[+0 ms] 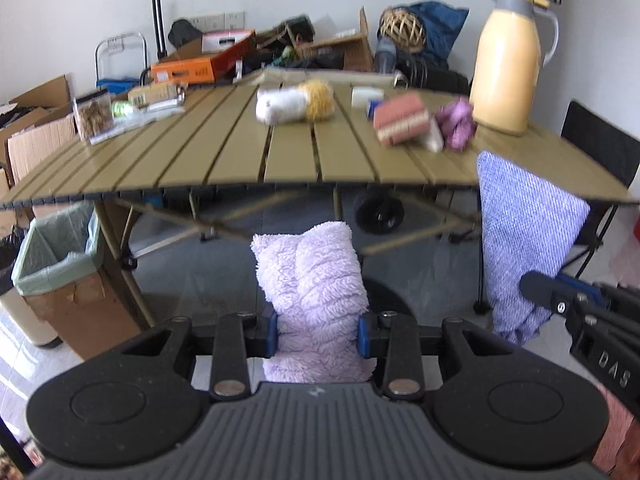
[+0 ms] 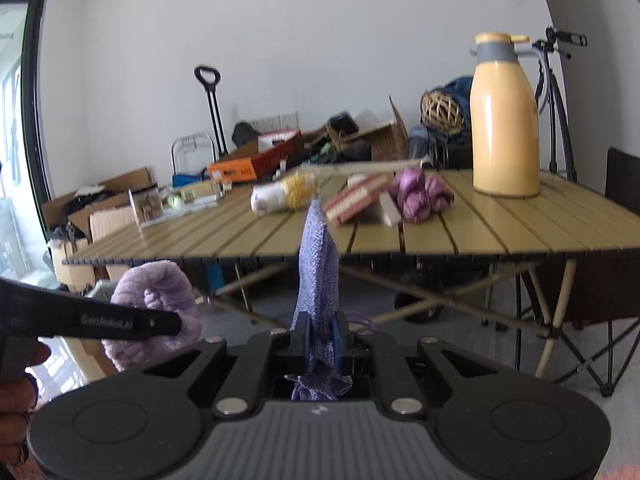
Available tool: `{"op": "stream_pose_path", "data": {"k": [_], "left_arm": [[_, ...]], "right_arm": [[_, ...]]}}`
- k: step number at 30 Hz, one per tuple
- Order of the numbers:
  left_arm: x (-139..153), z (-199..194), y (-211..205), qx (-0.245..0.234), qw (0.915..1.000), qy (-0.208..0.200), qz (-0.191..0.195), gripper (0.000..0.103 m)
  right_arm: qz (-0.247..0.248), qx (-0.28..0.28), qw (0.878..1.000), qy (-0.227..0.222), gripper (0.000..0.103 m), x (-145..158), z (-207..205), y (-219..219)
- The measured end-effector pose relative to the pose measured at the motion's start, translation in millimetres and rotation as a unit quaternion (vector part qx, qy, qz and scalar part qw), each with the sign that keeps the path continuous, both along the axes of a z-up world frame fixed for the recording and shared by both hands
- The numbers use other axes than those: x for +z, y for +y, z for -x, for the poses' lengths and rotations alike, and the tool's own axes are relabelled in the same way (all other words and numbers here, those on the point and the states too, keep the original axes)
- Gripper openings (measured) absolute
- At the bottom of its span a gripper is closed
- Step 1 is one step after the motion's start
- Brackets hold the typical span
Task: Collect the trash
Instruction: 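Carry the fuzzy sock and mesh bag with both tools down over the black bin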
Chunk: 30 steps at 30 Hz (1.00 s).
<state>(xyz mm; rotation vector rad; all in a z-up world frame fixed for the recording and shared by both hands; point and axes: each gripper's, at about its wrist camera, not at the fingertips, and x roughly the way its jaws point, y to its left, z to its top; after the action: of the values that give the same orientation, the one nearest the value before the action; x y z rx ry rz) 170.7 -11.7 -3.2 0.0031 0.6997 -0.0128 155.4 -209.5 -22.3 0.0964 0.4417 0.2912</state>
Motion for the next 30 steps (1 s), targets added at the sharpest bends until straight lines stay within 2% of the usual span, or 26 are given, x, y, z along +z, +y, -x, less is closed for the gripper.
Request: {"op": "stream_pose_path", "data": {"k": [10, 18, 24, 30], "left_arm": [[-63.7, 1.3, 7.2, 0.002, 0.9974, 0.071, -0.014, 0.035], [-120.3, -8.3, 8.6, 0.007, 0.9905, 0.137, -0.008, 0.035], [-146.8, -12.5, 14.5, 0.013, 0.9864, 0.163, -0.009, 0.035], [-160.0, -25.9, 22.9, 0.026, 0.9825, 0.184, -0.006, 0.035]], "right_arm": [[-0.001, 0.001, 0.994, 0.105, 0.01, -64.0, -9.2, 4.4], [0.019, -0.001, 0.985, 0.174, 0.01, -107.3, -17.0, 10.3], [0.022, -0.009, 0.977, 0.212, 0.01, -132.0, -24.1, 8.6], [0.017, -0.021, 0.973, 0.228, 0.01, -141.3, -33.0, 5.4]]}}
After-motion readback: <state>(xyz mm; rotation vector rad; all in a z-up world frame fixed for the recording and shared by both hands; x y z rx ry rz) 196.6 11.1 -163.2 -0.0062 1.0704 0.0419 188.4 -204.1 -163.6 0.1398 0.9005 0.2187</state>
